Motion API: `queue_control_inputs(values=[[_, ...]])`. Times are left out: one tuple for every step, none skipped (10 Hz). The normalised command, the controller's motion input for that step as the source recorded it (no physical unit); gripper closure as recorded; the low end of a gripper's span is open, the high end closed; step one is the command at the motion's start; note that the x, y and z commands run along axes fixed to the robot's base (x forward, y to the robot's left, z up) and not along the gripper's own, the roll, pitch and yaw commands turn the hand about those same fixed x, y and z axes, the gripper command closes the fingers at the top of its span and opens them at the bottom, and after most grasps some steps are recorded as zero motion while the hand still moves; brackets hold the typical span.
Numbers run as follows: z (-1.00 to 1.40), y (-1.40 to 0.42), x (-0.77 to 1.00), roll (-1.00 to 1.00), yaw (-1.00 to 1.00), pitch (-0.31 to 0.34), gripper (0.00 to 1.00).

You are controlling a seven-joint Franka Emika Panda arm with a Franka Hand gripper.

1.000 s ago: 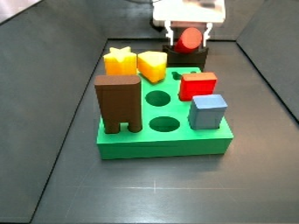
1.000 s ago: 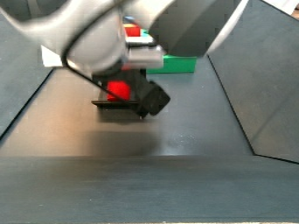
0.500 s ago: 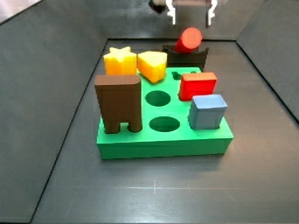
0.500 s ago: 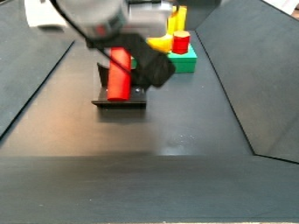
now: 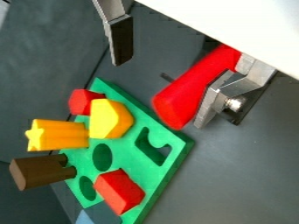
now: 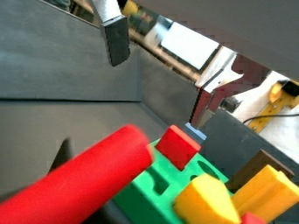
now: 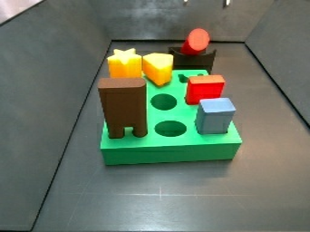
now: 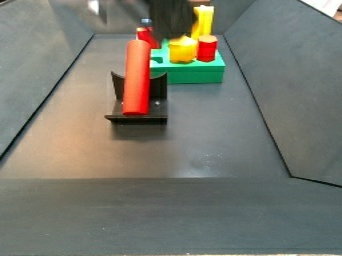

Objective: Pick up the round object. Move up. Place the round object on the fixture. Regrasp the round object. Move to above the board. Insert the round object.
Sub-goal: Regrasp the round object.

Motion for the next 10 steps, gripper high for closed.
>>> queue_control_inputs(values=[[0.75, -0.91, -0.08, 1.00, 0.01, 0.040, 0.00], [0.52, -0.72, -0.06, 1.00, 0.01, 0.038, 0.00], [0.19, -0.46, -0.03, 1.00, 0.01, 0.036, 0.00], [0.00, -0.26, -0.01, 1.00, 0.01, 0.034, 0.00], [-0.02, -0.01, 0.00, 1.00, 0.01, 0.033, 0.00], [0.00, 0.02, -0.01, 1.00, 0.01, 0.033, 0.00], [0.01, -0.03, 0.00, 1.00, 0.01, 0.030, 0.00], [0.00, -0.03, 0.00, 1.00, 0.01, 0.027, 0.00], [0.00, -0.02, 0.01, 1.00, 0.01, 0.025, 0.00], [0.00, -0.02, 0.01, 1.00, 0.02, 0.024, 0.00]])
